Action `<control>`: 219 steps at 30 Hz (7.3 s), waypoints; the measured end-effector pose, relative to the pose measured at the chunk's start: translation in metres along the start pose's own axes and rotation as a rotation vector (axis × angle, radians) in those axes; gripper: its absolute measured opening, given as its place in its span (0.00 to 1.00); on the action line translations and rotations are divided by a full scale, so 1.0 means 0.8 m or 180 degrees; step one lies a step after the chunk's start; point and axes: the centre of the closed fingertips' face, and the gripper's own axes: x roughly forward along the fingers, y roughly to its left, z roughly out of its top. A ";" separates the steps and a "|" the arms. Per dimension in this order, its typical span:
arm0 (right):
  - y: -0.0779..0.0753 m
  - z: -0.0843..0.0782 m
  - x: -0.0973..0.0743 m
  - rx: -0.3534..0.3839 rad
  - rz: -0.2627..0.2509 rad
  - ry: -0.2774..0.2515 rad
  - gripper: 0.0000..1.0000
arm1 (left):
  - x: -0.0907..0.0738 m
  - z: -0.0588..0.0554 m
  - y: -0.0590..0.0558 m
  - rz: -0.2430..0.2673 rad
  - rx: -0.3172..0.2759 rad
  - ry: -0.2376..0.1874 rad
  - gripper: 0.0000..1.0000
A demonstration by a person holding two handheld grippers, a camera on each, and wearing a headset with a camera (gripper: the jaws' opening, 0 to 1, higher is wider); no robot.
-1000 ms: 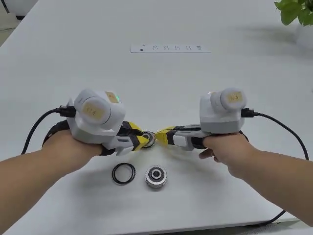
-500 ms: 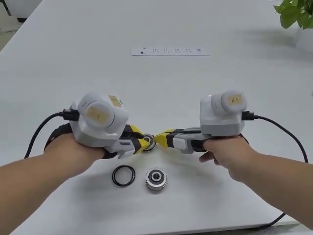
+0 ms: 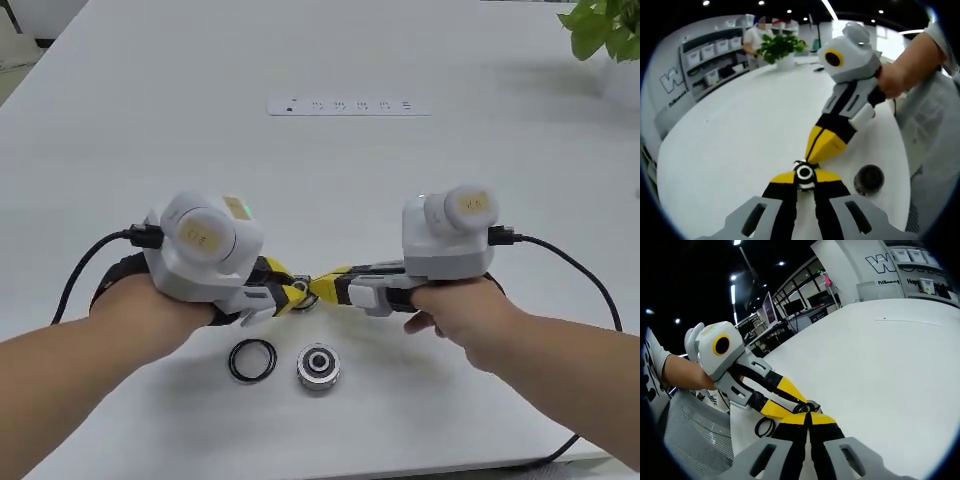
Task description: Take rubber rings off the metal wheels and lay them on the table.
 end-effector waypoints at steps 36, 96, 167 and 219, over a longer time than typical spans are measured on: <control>0.009 0.012 -0.007 0.0062 0.0091 -0.0134 0.00 | -0.009 0.002 -0.005 -0.0130 0.0135 -0.0021 0.21; 0.095 0.007 0.001 0.0046 0.0617 0.0007 0.00 | -0.132 -0.018 -0.036 -0.0110 0.0007 -0.0404 0.68; 0.085 -0.025 0.003 -0.0208 0.0496 0.0378 0.17 | -0.131 -0.039 -0.043 -0.0149 -0.0161 -0.0273 0.66; 0.021 -0.035 -0.124 -0.1298 -0.0125 0.0313 0.65 | -0.148 -0.020 -0.037 -0.0073 -0.0067 -0.0376 0.73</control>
